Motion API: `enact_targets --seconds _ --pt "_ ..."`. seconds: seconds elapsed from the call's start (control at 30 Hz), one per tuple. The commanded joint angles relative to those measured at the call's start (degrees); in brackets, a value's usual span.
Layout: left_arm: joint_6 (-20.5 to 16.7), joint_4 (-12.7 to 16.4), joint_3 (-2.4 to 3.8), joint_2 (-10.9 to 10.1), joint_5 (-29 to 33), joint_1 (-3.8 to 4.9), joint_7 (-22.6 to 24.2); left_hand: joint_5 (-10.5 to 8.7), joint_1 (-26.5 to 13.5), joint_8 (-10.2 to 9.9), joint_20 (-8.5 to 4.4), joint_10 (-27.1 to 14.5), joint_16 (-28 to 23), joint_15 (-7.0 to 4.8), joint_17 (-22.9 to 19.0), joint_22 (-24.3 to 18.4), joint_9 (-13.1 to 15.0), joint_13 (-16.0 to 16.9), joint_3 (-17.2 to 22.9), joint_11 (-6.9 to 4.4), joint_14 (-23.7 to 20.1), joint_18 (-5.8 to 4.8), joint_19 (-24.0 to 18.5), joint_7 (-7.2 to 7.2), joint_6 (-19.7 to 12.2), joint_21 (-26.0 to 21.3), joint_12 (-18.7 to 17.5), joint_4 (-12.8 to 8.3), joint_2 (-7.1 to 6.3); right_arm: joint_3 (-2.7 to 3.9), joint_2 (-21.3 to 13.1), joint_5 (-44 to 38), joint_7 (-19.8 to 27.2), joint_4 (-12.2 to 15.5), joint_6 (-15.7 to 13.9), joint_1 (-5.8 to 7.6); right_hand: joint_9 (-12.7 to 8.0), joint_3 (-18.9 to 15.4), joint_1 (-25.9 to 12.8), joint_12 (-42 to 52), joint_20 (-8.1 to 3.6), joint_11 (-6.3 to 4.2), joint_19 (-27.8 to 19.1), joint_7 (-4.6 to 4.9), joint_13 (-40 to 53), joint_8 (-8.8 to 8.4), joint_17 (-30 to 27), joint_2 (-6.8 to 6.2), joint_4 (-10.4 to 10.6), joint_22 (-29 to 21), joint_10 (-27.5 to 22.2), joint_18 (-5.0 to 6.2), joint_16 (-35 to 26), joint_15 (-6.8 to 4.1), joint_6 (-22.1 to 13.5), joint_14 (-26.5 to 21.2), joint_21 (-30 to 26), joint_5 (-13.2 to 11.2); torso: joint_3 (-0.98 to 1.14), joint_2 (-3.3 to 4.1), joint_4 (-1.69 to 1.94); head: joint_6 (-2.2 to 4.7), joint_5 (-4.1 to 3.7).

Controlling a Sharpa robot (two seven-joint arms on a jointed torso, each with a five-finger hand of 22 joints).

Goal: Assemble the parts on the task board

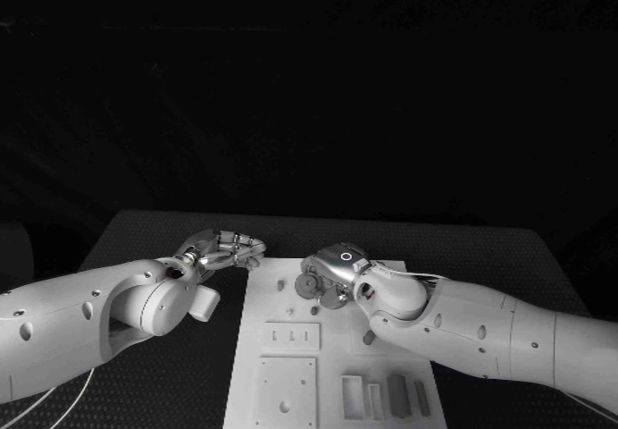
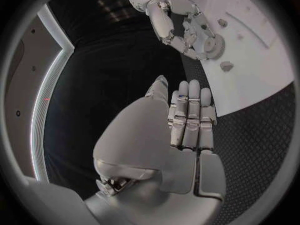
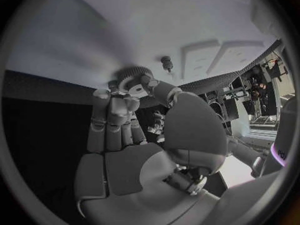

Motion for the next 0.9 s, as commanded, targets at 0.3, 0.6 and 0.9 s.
enact_targets --seconds 0.3,0.6,0.9 --pt "-0.21 0.11 0.03 0.00 0.15 0.07 -0.03 -0.30 -0.22 -0.35 -0.14 0.40 -0.07 0.06 0.08 -0.11 0.07 0.11 0.37 0.14 0.12 0.17 -0.02 0.39 0.00 0.29 -0.29 0.11 -0.36 -0.07 -0.79 3.13 0.46 0.09 -1.27 -0.12 0.14 1.44 0.86 0.13 0.20 1.38 -0.12 0.51 -0.01 0.19 0.25 -0.16 0.99 -0.03 -0.67 1.52 -0.40 0.57 -0.34 -0.10 -0.47 0.09 0.02 -0.02 -0.03 -0.06 0.06" --pt "-0.25 0.13 0.03 -0.09 0.15 0.07 -0.08 -0.29 -0.27 -0.41 -0.12 0.40 -0.08 0.07 0.09 -0.13 0.07 0.12 0.40 0.15 0.12 0.16 -0.04 0.43 -0.06 0.31 -0.32 0.13 -0.30 -0.07 -1.81 5.15 1.33 1.25 -0.45 -0.11 0.52 2.74 1.36 0.41 0.26 1.42 -0.04 0.56 -0.05 1.16 0.44 -0.09 1.53 -0.03 -0.66 1.52 -0.43 0.61 1.20 -0.07 -0.50 0.09 0.02 0.01 -0.06 -0.13 0.06" --pt "-0.23 0.14 0.03 -0.10 0.15 0.07 -0.12 -0.28 -0.30 -0.45 -0.12 0.40 -0.09 0.07 0.10 -0.14 0.06 0.13 0.42 0.16 0.12 0.16 -0.05 0.45 -0.10 0.32 -0.35 0.13 -0.29 -0.07 -2.02 5.88 2.10 1.10 1.23 -0.11 0.77 6.47 3.56 0.66 0.34 0.35 -0.30 -0.54 -0.13 2.20 0.60 1.01 0.96 0.03 -0.77 1.52 -0.62 -0.31 3.06 -0.15 -0.63 0.11 0.01 -0.03 0.00 -0.29 0.01"
